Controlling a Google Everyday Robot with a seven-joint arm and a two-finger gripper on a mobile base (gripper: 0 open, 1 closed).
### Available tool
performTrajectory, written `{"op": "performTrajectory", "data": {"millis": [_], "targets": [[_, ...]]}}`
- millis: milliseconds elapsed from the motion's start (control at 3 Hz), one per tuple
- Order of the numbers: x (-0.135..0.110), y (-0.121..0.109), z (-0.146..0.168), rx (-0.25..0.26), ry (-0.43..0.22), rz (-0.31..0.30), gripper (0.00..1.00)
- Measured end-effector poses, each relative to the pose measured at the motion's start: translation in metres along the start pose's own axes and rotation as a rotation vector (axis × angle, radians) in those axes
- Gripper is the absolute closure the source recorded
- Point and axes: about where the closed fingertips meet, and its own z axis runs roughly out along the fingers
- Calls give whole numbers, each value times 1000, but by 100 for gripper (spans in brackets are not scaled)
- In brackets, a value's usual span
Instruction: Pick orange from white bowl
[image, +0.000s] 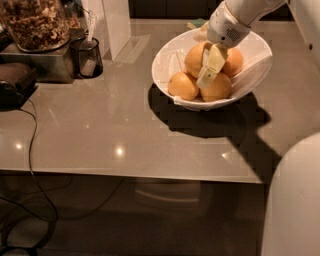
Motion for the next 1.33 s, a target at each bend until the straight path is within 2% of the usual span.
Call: {"op": "performTrajectory", "data": {"millis": [333,667,1333], "targets": [[11,0,16,-32,-21,37,0],[9,-1,12,-32,-21,38,17],[9,-1,12,-32,-21,38,63]]}}
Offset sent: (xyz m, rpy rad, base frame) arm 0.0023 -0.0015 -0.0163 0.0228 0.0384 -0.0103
